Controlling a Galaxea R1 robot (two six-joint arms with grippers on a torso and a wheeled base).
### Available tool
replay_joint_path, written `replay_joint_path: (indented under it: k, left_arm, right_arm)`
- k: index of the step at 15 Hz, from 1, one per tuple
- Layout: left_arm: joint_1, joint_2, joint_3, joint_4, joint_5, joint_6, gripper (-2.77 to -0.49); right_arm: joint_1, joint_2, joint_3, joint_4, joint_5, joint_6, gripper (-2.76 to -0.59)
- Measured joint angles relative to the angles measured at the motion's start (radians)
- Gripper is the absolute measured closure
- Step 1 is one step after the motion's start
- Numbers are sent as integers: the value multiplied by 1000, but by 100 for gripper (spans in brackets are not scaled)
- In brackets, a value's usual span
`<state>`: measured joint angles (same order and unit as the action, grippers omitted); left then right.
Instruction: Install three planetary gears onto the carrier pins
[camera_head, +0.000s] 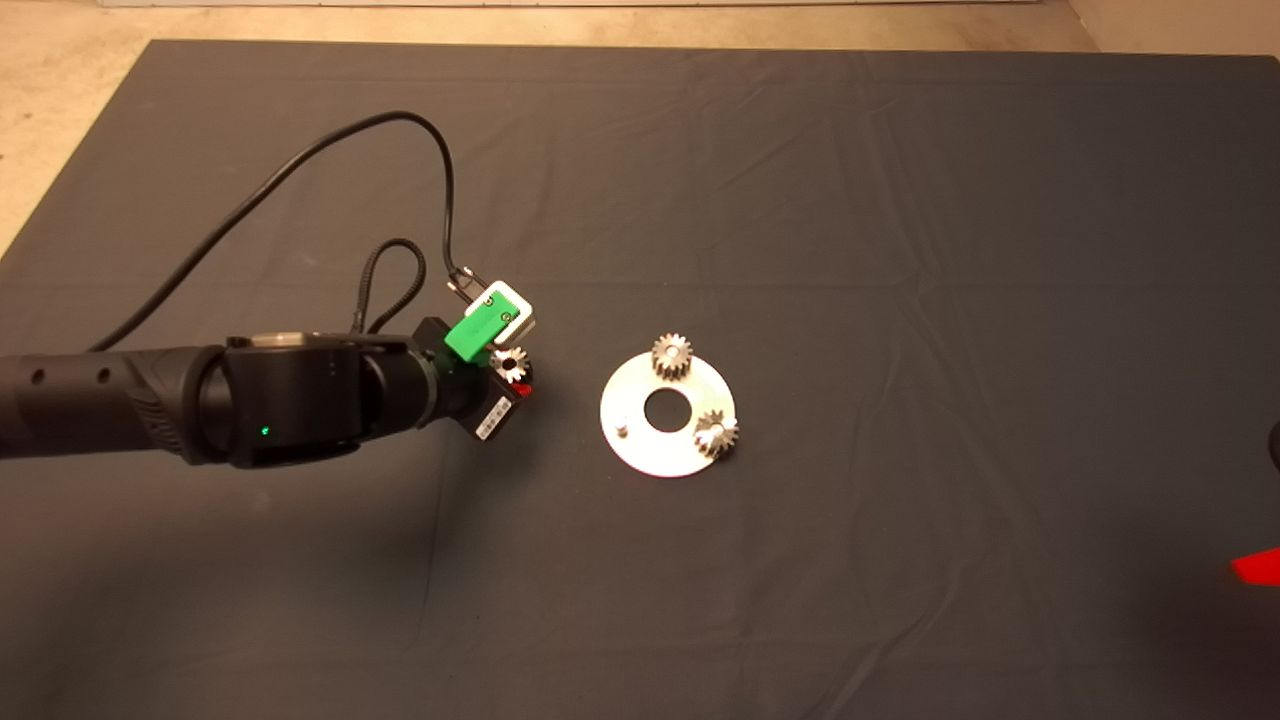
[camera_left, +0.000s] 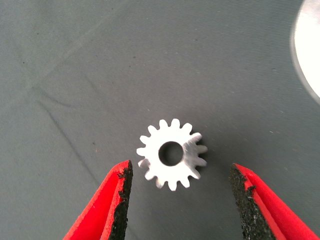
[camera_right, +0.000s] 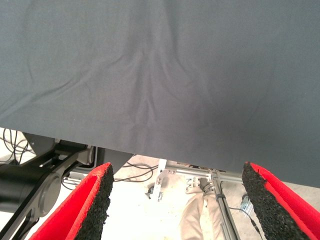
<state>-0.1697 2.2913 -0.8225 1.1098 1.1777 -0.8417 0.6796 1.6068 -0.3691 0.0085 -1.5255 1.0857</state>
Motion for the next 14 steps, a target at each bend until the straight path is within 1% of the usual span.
replay_joint_path:
  k: [2,5,7,8,10,11,13,14]
  left_arm:
    - [0,6,-10,-3,-1,12,-131]
    - [0,6,-29,-6,-4,13,-131]
    - [0,8,-29,-17,-14,13,-131]
    - [0,9,-29,-20,-29,13,-131]
    - [0,10,-31,-23,-42,13,-131]
    - [0,12,-38,-25,-55,12,-131]
    - [0,16,-46,-26,-70,12,-131]
    - [0,17,-55,-27,-86,12,-131]
  right_arm:
    - [0,5,0,0,1,0,-189]
    - [0,5,0,0,0,0,-189]
    - [0,5,0,0,0,0,-189]
    - [0,5,0,0,1,0,-189]
    - [0,5,0,0,0,0,-189]
    - [0,5,0,0,1,0,-189]
    - [0,5,0,0,1,0,-189]
    - [0,5,0,0,1,0,-189]
